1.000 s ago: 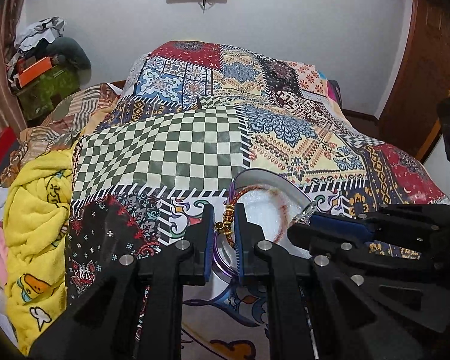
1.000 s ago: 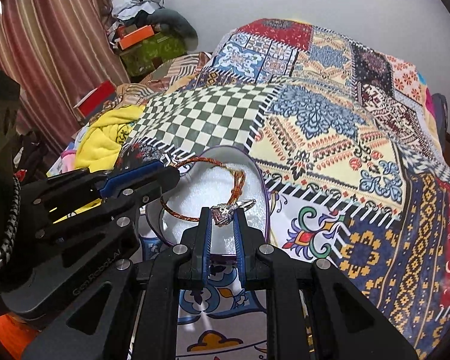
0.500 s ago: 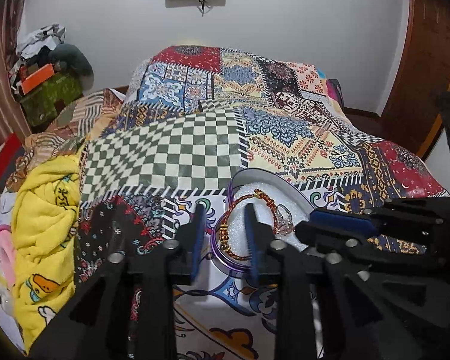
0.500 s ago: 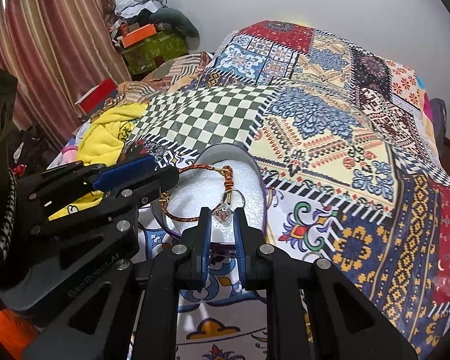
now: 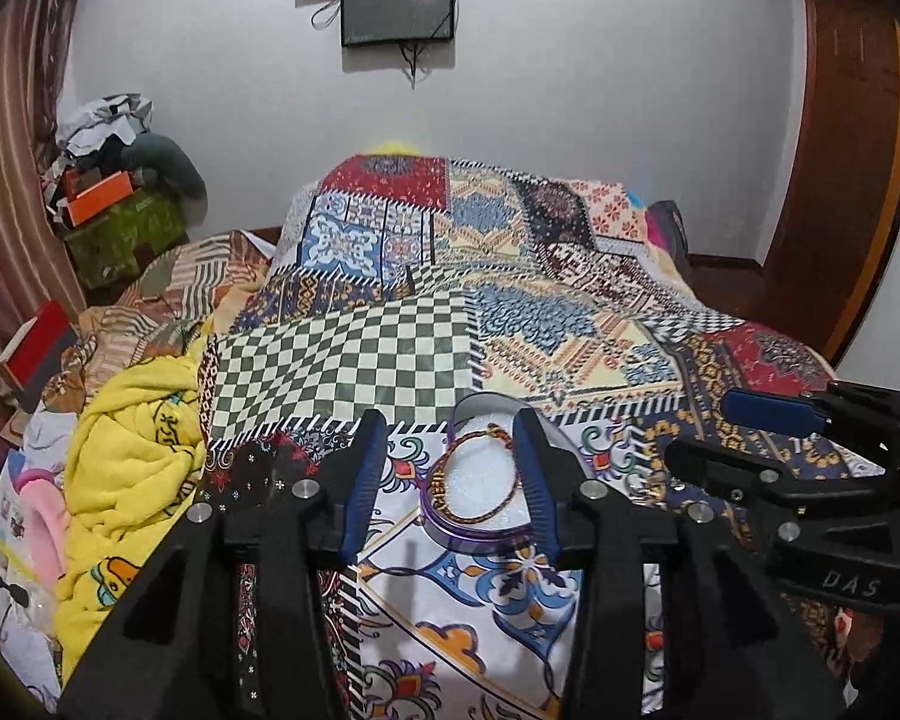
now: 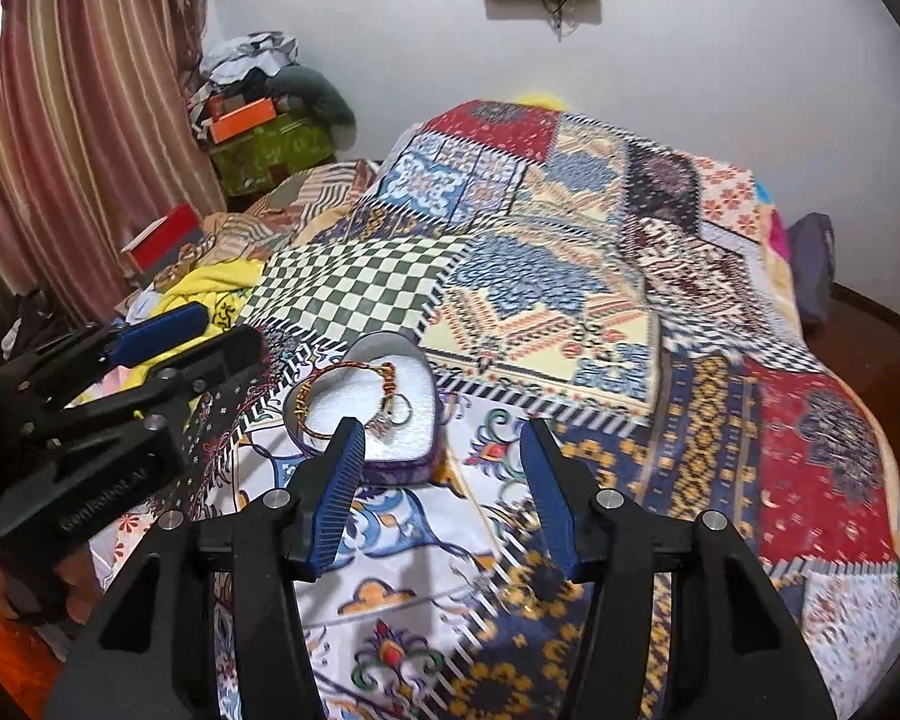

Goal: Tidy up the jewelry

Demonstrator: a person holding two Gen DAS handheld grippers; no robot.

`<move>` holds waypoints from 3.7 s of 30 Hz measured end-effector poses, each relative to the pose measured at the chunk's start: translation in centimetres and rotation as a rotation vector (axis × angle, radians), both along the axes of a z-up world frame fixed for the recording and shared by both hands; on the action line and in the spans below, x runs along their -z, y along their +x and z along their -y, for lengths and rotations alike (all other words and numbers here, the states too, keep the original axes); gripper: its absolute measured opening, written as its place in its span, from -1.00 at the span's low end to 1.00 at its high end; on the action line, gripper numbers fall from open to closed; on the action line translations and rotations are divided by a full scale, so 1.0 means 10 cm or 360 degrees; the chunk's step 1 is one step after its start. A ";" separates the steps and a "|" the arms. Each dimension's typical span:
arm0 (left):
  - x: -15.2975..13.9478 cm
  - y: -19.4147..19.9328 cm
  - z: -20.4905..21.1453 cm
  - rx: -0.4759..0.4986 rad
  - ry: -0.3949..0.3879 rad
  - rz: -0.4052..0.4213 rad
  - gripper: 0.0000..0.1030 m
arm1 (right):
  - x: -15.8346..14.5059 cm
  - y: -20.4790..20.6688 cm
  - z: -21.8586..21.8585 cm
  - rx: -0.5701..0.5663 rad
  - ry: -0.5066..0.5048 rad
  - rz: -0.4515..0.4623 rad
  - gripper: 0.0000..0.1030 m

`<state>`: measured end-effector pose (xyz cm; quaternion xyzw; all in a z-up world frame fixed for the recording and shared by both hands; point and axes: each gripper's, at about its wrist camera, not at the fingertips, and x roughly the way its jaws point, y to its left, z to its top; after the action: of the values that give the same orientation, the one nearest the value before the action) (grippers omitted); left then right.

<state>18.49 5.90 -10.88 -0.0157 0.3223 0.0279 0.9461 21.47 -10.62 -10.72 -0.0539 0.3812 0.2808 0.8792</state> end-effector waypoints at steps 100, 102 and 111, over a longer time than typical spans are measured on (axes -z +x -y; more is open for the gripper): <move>0.78 0.12 1.02 0.0376 -0.0206 -0.0416 -0.77 | 0.57 -0.16 1.03 0.0309 0.0089 -0.0265 -0.87; 0.68 0.09 0.97 0.0361 -0.0206 -0.0379 -0.77 | 0.50 -0.16 1.02 0.0310 0.0098 -0.0239 -0.87; 0.31 -0.08 0.83 0.0302 -0.0182 -0.0212 -0.77 | 0.18 -0.15 0.88 0.0272 0.0136 -0.0106 -0.87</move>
<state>17.70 -2.40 -13.94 -0.0372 0.3855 -0.0792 0.9186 19.98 -19.43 -12.51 0.0256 0.4011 0.2224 0.8883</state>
